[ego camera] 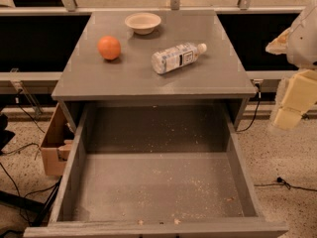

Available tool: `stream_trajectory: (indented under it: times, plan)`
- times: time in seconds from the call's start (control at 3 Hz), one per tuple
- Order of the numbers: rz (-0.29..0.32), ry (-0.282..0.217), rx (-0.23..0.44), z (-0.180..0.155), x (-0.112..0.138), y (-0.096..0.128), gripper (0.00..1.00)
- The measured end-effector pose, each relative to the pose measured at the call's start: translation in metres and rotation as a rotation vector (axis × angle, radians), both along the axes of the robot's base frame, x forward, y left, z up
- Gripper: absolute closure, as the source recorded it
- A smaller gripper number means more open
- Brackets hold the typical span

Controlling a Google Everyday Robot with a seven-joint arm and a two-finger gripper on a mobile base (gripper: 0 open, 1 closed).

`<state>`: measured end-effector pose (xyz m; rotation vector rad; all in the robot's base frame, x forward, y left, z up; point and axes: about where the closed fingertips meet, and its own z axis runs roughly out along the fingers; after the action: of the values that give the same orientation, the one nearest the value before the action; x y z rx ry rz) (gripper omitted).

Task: Close top drawer

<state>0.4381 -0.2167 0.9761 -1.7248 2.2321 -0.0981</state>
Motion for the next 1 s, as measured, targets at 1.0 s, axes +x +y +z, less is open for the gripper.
stream_trajectory:
  times: [1.0]
  plan:
    - [0.001,-0.044,0.045,-0.039,-0.043,-0.013,0.0]
